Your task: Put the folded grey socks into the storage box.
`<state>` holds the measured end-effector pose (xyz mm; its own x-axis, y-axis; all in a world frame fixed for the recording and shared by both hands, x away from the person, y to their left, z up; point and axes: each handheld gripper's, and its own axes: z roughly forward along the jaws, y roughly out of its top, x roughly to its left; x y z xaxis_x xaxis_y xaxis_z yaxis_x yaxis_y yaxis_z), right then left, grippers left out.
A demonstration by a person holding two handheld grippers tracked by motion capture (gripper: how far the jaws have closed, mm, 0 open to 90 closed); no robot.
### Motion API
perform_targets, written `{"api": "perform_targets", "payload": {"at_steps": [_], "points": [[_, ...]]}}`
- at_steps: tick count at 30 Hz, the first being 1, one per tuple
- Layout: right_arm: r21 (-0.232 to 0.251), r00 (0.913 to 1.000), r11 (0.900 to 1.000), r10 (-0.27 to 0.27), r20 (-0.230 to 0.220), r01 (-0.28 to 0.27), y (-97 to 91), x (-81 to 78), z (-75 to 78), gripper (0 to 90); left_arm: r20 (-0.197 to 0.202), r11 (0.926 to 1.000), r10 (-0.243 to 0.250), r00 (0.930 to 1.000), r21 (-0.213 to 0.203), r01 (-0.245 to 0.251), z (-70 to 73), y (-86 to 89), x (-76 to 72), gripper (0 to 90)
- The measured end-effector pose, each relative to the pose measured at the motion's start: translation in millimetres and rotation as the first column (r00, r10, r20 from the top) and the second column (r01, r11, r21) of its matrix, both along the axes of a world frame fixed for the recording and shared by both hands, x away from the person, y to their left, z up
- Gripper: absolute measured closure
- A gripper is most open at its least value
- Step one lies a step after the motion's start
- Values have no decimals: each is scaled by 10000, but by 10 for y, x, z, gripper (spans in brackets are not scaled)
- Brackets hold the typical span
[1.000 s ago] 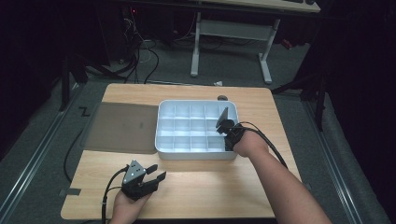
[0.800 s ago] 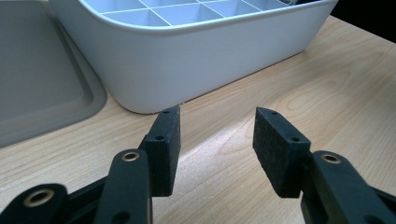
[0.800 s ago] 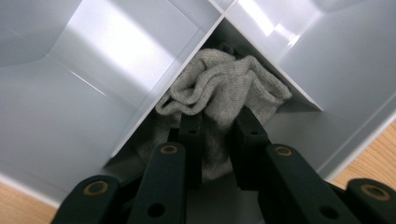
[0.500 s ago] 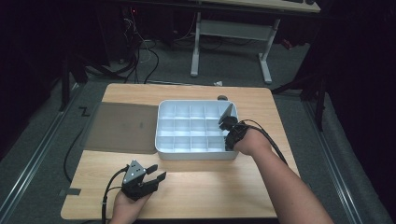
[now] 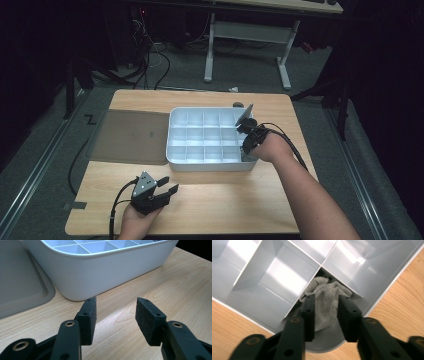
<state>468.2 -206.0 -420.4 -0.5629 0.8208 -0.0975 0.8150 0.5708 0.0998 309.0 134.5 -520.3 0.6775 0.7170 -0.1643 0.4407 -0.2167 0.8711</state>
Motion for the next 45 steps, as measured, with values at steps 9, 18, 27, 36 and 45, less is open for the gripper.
{"api": "perform_targets", "payload": {"at_steps": [9, 18, 27, 36, 45], "points": [[-346, 9999, 9993, 108, -57, -110, 25, 64, -111, 900, -20, 10000, 4, 10000, 57, -4, -7, 0, 3, 520], [-665, 9972, 9975, -274, -695, 228, 75, 175, -298, 900, -36, 10000, 27, 10000, 15, -27, -8, 10, 8, 521], [-1135, 9939, 9935, -81, -1099, -45, 145, 248, -441, 900, -57, 10000, -7, 10000, 7, 7, -10, 9, 10, 521], [-1193, 9948, 9929, -96, -1017, -26, 153, 238, -448, 900, -49, 10000, -29, 10000, 15, 29, -9, 0, 2, 521], [-510, 9981, 9981, -377, -486, 352, 48, 193, -226, 865, -78, 10000, -64, 9999, 72, 64, -17, -10, 6, 521]]}}
